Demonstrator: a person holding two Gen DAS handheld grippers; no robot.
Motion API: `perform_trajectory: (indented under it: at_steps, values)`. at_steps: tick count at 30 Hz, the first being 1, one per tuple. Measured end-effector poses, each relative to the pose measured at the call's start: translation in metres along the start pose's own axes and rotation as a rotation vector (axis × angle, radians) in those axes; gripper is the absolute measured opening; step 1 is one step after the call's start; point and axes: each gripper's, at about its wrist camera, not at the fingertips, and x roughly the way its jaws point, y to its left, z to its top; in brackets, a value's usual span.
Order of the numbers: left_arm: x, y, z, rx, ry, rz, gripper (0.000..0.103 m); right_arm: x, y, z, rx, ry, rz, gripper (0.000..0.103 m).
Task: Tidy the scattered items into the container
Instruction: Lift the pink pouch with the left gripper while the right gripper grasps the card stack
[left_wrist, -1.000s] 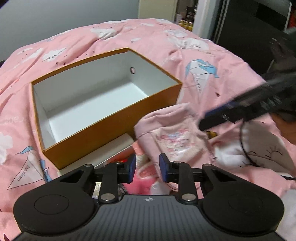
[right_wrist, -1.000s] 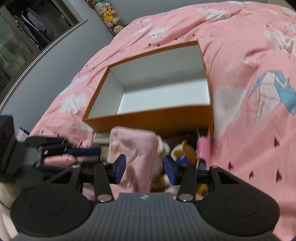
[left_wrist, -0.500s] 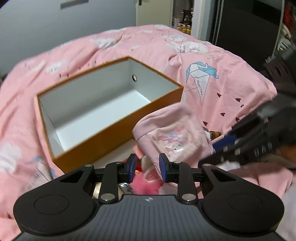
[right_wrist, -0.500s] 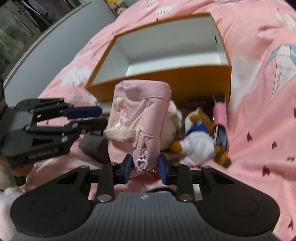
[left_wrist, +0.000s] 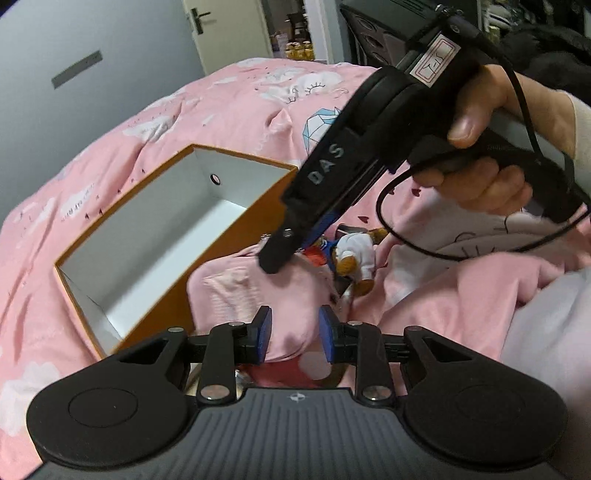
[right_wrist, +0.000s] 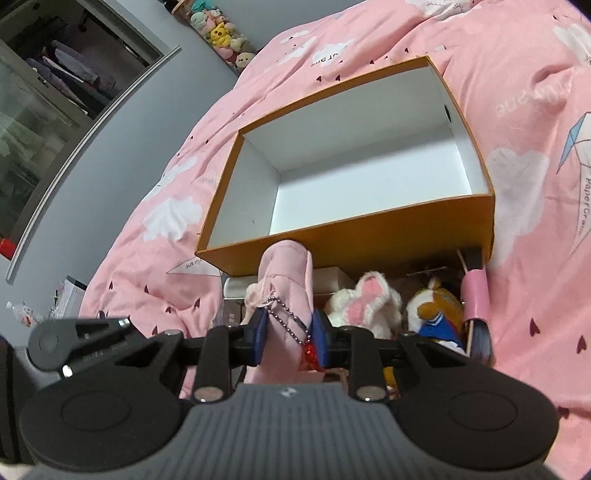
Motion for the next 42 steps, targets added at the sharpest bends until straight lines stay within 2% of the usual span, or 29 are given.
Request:
perform_trajectory:
  at_steps: [2,4,8,10,14,15,17,18,19,22,25,27,28,31,33,34,39,42]
  values:
    - [0.005,-0.002,0.002,-0.031,0.013,0.004,0.041,0.001,0.001,-0.001,0.017,0.004,0.006,0.029]
    - [0.009,-0.007,0.004,-0.043,0.023,0.027,0.051,0.000,-0.001,-0.002,0.039,0.007,0.016,0.029]
    - [0.011,-0.016,0.005,-0.032,0.027,0.093,0.053,0.001,-0.004,-0.004,0.105,0.029,0.079,0.029]
    - [0.013,-0.019,0.005,-0.026,0.041,0.133,0.058,0.003,-0.004,-0.004,0.132,0.050,0.124,0.029]
    - [0.015,-0.024,0.004,-0.010,0.070,0.199,0.057,0.002,-0.002,-0.005,0.126,0.049,0.125,0.029]
    - [0.016,-0.026,0.004,-0.001,0.075,0.211,0.057,0.001,-0.001,-0.005,0.126,0.050,0.127,0.030]
    - [0.018,-0.029,0.005,0.013,0.088,0.229,0.047,0.000,0.000,-0.006,0.114,0.054,0.135,0.032]
    - [0.018,-0.029,0.005,0.015,0.093,0.231,0.035,-0.001,0.000,-0.006,0.105,0.050,0.134,0.034]
    - [0.019,-0.029,0.005,0.015,0.095,0.235,0.030,-0.002,0.001,-0.007,0.091,0.043,0.125,0.036]
    - [0.015,-0.025,0.002,0.012,0.089,0.258,0.024,-0.010,0.000,-0.007,0.064,0.013,0.105,0.037]
    - [0.014,-0.017,0.000,-0.025,0.079,0.249,0.023,-0.022,-0.006,-0.006,0.046,-0.028,0.063,0.037]
    - [0.011,-0.009,0.001,-0.059,0.072,0.229,0.023,-0.031,-0.014,-0.004,0.036,-0.068,-0.002,0.038]
    - [0.009,-0.004,0.002,-0.083,0.067,0.213,0.023,-0.036,-0.019,-0.003,0.028,-0.088,-0.049,0.038]
    - [0.005,0.013,0.005,-0.163,0.060,0.165,0.023,-0.044,-0.032,-0.002,-0.028,-0.145,-0.272,0.037]
    - [0.001,0.022,0.007,-0.204,0.054,0.146,0.024,-0.044,-0.041,-0.005,-0.069,-0.139,-0.398,0.037]
    - [0.000,0.025,0.008,-0.218,0.051,0.142,0.024,-0.042,-0.046,-0.007,-0.073,-0.122,-0.424,0.037]
    - [0.007,0.020,0.007,-0.200,0.056,0.171,0.030,-0.029,-0.059,-0.017,-0.037,-0.025,-0.361,0.037]
    - [0.012,0.011,0.009,-0.158,0.059,0.179,0.030,-0.017,-0.059,-0.020,-0.052,-0.002,-0.367,0.037]
